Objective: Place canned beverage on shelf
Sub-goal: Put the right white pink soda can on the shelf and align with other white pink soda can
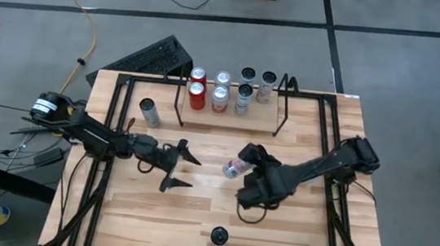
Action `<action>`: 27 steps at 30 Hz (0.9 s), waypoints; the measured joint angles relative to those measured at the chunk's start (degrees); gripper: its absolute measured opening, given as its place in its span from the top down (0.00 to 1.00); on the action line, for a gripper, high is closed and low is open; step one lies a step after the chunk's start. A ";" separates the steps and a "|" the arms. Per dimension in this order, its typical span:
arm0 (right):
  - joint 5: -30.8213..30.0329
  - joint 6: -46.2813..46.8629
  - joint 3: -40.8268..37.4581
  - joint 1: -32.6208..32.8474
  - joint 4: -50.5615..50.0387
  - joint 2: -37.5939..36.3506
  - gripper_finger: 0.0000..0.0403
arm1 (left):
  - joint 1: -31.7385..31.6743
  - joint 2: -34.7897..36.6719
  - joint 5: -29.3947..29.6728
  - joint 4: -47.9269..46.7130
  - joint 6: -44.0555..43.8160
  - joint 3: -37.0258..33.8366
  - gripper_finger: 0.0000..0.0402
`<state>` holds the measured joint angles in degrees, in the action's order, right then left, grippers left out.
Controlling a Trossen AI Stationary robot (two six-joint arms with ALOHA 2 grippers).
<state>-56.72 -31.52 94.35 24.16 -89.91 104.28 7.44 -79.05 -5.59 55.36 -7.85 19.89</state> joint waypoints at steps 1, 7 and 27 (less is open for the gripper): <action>-3.46 -1.46 0.00 0.61 -0.08 -0.14 0.30 | -0.55 -0.86 -1.16 1.88 -3.22 0.56 0.06; -14.60 -6.98 0.07 0.96 4.46 0.70 0.30 | -2.59 -5.10 -4.58 1.93 -12.13 6.28 0.06; -8.73 -10.71 -0.02 0.69 12.55 6.82 0.30 | -3.37 -6.46 8.51 -27.22 -1.71 16.72 0.06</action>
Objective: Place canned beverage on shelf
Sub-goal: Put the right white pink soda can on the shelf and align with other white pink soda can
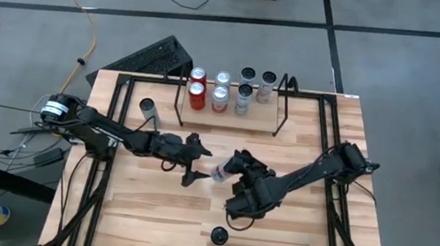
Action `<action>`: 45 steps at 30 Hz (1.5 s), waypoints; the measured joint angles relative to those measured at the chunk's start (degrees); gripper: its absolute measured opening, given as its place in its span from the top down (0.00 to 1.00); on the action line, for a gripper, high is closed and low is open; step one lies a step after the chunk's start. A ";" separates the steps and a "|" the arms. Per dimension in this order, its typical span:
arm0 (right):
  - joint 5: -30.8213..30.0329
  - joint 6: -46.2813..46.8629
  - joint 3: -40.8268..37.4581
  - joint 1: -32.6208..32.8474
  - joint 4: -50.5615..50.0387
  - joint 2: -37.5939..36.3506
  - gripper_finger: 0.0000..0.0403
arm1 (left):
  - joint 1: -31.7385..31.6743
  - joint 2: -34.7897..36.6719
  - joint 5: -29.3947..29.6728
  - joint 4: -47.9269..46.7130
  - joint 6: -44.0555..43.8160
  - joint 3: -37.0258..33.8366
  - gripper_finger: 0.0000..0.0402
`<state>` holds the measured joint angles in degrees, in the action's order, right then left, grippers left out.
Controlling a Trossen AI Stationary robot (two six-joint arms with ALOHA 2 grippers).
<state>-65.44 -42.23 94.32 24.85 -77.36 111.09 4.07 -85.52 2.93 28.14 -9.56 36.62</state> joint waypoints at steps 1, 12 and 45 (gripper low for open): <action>-0.23 0.04 0.02 -0.11 0.15 -0.14 0.30 | -0.28 0.00 -1.75 -0.29 -0.25 -0.02 0.06; -0.42 -13.68 0.00 -1.65 17.01 -0.11 0.30 | -1.45 0.02 -7.61 3.47 -0.59 0.01 0.06; -9.22 -6.17 0.11 -3.86 23.11 -0.16 0.03 | -4.52 -0.02 -8.82 -0.28 2.13 -0.08 0.39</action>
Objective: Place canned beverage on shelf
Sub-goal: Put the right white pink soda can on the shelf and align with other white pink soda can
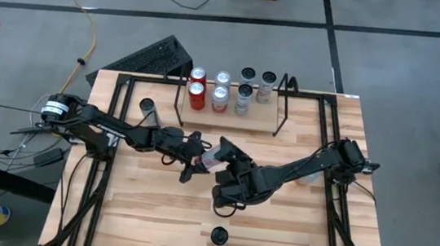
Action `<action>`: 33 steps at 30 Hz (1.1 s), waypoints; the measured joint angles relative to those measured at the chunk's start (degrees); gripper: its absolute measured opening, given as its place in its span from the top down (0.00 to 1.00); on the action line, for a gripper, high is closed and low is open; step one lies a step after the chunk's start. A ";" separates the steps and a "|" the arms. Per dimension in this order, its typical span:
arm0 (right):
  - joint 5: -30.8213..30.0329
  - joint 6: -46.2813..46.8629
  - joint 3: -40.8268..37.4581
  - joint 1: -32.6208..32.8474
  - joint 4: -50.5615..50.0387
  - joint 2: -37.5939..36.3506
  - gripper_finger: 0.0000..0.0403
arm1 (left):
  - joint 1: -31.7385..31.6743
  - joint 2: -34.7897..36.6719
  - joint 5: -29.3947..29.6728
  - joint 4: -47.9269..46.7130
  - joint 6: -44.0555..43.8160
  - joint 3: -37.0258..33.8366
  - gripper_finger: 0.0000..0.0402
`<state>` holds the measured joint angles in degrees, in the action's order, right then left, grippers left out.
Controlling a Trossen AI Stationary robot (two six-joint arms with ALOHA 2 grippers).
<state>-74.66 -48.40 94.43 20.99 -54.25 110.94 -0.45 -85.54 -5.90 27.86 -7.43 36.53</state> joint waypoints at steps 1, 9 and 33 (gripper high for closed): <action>-1.54 3.46 0.00 0.19 -2.72 -0.24 0.03 | -0.27 0.00 1.60 -0.47 0.57 0.00 0.39; 14.52 61.64 -0.10 -0.37 -35.94 -7.82 0.06 | -0.35 -0.02 7.45 -2.33 5.80 0.00 0.39; 58.30 50.49 -13.26 -6.13 19.75 -25.86 0.06 | 4.98 0.00 7.90 5.00 19.92 0.04 0.39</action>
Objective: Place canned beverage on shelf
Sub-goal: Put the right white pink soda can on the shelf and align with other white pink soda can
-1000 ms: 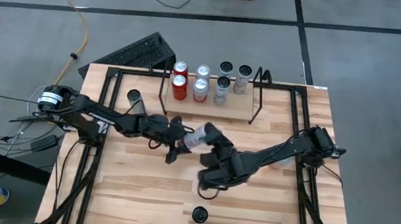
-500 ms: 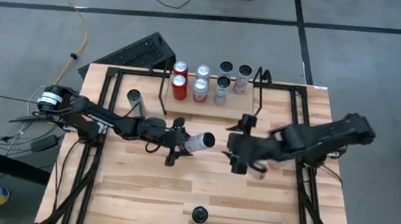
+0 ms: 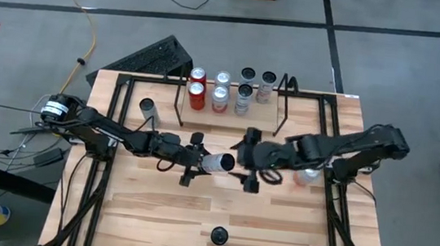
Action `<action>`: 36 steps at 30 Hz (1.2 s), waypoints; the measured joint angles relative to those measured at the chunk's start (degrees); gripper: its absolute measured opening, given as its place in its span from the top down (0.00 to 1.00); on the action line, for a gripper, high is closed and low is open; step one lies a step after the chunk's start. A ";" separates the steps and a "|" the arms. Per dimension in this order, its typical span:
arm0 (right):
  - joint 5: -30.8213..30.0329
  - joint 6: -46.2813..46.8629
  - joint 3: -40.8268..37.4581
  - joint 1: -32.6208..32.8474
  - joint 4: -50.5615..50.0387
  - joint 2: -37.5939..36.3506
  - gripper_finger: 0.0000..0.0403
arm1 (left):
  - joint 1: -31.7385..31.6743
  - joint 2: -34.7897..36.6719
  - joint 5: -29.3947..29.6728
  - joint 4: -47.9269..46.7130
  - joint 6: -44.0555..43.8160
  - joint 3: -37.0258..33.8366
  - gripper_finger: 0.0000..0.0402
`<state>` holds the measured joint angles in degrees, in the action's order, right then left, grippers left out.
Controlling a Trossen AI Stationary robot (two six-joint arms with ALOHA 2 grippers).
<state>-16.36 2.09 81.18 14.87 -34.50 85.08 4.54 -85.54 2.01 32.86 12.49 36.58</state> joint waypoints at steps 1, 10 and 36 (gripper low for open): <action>0.00 -0.48 -0.01 0.16 0.45 0.59 0.06 | -0.01 0.00 0.05 0.02 -0.02 0.00 0.39; -0.54 1.52 0.03 -0.88 1.07 0.52 0.06 | 0.00 0.02 0.01 -0.63 0.57 0.00 0.39; -1.92 -0.94 0.05 -0.32 4.88 6.10 0.06 | -0.09 0.06 1.35 1.78 1.03 0.39 0.39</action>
<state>-18.28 1.16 81.22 14.54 -29.62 91.18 4.45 -85.48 3.36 34.64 13.52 36.97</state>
